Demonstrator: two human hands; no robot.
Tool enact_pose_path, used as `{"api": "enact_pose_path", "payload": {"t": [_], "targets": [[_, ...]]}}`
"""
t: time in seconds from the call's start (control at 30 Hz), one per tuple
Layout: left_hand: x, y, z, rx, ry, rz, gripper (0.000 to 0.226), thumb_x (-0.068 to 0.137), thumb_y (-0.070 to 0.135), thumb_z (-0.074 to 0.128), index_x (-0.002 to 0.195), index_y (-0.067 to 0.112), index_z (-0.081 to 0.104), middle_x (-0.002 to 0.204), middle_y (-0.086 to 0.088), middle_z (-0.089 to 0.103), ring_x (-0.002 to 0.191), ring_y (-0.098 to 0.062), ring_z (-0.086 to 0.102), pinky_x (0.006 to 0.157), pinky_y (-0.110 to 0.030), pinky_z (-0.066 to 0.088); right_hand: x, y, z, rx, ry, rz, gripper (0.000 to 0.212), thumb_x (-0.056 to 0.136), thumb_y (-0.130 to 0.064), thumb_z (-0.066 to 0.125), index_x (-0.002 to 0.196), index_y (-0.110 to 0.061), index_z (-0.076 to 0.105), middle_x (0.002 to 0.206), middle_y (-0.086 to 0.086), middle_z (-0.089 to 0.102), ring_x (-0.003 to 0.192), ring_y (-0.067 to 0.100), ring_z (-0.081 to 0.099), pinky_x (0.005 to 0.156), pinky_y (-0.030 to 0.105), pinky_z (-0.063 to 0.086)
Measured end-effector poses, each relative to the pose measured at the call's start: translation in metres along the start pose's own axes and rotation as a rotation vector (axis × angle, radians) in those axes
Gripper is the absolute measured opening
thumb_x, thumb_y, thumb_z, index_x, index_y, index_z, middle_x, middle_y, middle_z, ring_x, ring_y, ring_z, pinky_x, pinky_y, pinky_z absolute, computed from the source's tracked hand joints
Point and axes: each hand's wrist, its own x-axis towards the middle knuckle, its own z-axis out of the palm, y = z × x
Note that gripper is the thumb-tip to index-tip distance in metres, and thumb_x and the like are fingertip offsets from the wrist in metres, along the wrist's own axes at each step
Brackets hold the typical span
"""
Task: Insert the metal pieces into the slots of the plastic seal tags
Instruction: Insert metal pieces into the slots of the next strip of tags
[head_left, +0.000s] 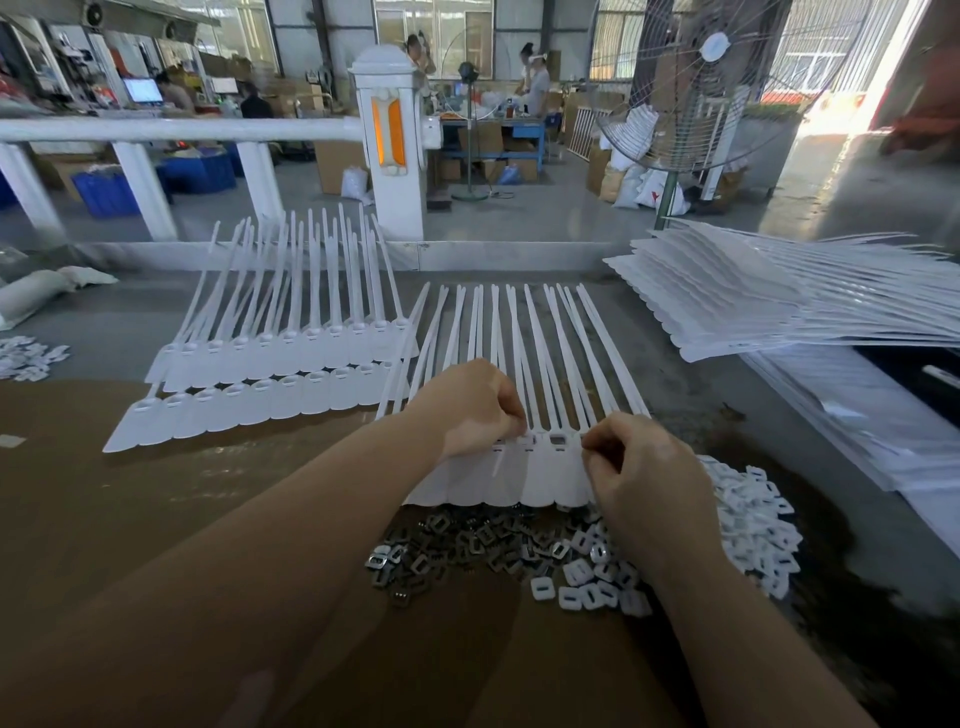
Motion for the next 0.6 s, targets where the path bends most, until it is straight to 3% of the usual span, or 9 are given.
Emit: {"api": "enact_pose_path", "payload": {"t": [0.37,0.6], "targets": [[0.001,-0.006,0.011,-0.087,0.067,-0.032,0.009,0.084,0.021,0.068,0.09,0.017,0.073,0.093,0.003,0.069,0.089,-0.014,0.062,0.081,-0.028,0.051,0.0,0.001,0.001,0.008,0.0,0.005,0.007,0.088,-0.015,0.058,0.088,-0.015,0.065,0.087,-0.003,0.063,0.084,0.014,0.054,0.071,0.026,0.044],[0.004,-0.005,0.008,-0.149,0.005,-0.077,0.006,0.081,0.018,0.07,0.086,0.015,0.072,0.092,-0.001,0.07,0.09,-0.016,0.062,0.083,-0.031,0.053,0.0,0.001,0.0,0.012,-0.005,0.006,0.007,0.088,-0.016,0.058,0.089,-0.015,0.065,0.088,-0.003,0.063,0.085,0.014,0.055,0.074,0.03,0.048]]}}
